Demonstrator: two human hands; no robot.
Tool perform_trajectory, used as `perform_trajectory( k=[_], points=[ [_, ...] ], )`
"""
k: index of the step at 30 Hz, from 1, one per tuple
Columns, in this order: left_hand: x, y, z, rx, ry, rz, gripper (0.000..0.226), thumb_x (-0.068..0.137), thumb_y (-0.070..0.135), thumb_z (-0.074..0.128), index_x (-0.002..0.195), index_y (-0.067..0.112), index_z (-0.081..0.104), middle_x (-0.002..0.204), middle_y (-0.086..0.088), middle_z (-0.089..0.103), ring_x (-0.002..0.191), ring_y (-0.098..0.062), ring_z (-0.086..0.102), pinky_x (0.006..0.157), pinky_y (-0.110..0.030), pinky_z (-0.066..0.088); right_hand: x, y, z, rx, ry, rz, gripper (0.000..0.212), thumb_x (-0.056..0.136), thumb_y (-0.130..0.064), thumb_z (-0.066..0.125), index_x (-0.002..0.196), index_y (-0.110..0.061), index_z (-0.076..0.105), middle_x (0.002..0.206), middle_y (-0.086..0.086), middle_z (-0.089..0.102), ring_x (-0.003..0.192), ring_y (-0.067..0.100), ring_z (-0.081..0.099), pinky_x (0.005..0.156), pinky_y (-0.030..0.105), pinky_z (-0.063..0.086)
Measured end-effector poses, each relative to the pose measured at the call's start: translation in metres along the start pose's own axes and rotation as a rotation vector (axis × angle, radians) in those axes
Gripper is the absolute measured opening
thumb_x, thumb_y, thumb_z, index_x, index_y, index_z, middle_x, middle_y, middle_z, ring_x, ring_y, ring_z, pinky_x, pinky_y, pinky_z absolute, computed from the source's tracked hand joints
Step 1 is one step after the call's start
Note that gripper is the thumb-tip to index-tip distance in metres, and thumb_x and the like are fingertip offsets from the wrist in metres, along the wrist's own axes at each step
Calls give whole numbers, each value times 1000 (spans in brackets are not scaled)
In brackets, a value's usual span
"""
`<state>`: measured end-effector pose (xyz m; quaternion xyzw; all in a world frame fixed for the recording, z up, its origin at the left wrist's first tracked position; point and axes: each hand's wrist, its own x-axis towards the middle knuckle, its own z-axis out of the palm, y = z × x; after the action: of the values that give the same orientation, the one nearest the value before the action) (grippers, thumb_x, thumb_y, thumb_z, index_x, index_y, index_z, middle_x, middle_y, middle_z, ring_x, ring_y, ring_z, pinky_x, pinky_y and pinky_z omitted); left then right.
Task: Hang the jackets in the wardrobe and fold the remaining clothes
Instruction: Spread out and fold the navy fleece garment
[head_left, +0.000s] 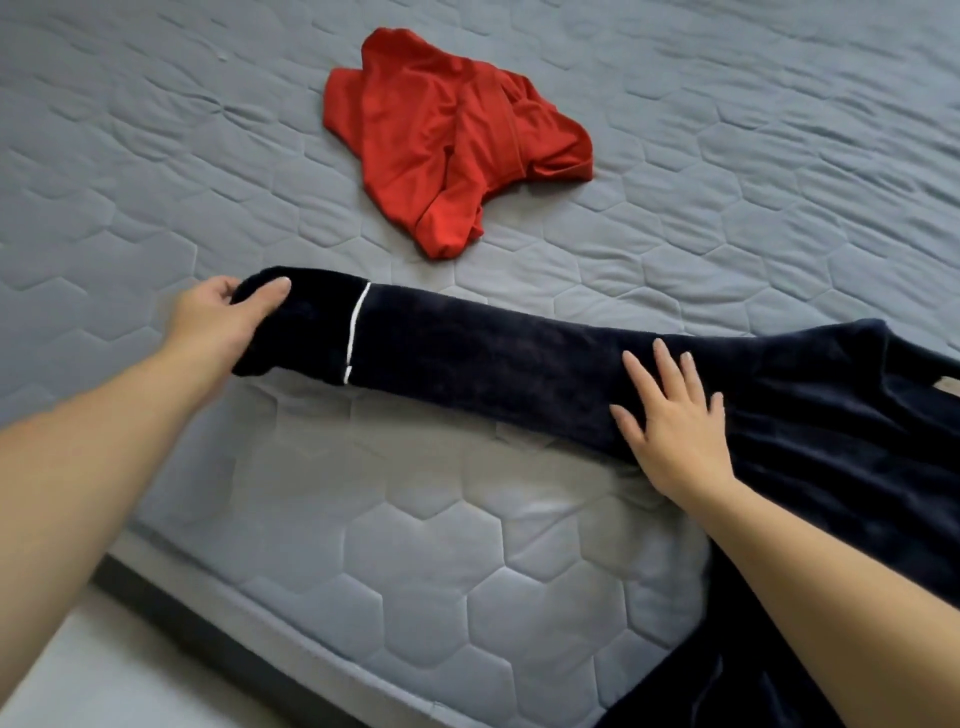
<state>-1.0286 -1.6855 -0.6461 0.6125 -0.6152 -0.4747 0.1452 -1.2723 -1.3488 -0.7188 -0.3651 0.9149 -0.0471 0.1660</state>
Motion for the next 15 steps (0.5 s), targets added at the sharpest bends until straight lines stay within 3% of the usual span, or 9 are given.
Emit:
perform_trajectory(
  k=[2,3,4,6,8,10,13,15],
  points=[
    [2,-16,21,-74,-225,-248,33,82,50,65,91,18,62,91,-7,66,81,-21,63,74,-35,51,6,-1,20,-35,-197,42,71,92,-63,33,150,-41,-2,159,-5,-17,146,27,-16,110,65,5],
    [2,-29,30,-20,-291,-304,33,86,44,64,99,14,64,98,-10,67,88,-24,64,79,-36,52,9,-1,29,-44,-237,57,75,90,-67,31,150,-42,-6,158,-5,-22,146,28,-19,110,67,3],
    [6,-43,35,83,-271,-264,33,88,35,64,107,8,64,105,-16,67,95,-27,64,83,-36,50,12,-1,35,-51,-245,63,78,88,-70,30,150,-41,-7,158,-5,-23,145,28,-20,109,69,2],
    [15,-54,31,289,-22,-26,33,92,23,61,114,-2,62,113,-23,64,100,-30,61,83,-37,45,16,-2,34,-36,-157,52,80,86,-70,33,150,-40,-3,159,-5,-19,146,27,-18,110,69,1],
    [22,-51,18,360,188,200,32,94,23,57,109,-4,63,104,-26,65,97,-36,61,75,-38,42,18,-7,27,35,15,47,77,86,-64,38,151,-39,5,160,-6,-13,147,23,-15,111,66,-1],
    [27,-59,12,366,180,247,33,93,28,57,95,-4,64,86,-25,63,85,-34,60,69,-35,36,23,-14,26,80,100,61,73,88,-60,37,151,-39,7,161,-5,-11,147,22,-15,111,65,-2],
    [21,-73,17,361,-30,71,53,77,57,52,67,5,54,64,-15,50,70,-24,50,63,-33,39,33,-20,47,-66,-75,81,76,87,-68,23,151,-38,-4,159,-3,-18,145,26,-21,111,68,-1],
    [31,-62,18,390,27,153,48,82,51,54,69,4,58,66,-18,49,72,-21,46,58,-27,36,39,-22,51,-75,-89,89,77,87,-69,20,151,-37,-7,159,-2,-20,145,28,-22,109,70,-2]
  ],
)
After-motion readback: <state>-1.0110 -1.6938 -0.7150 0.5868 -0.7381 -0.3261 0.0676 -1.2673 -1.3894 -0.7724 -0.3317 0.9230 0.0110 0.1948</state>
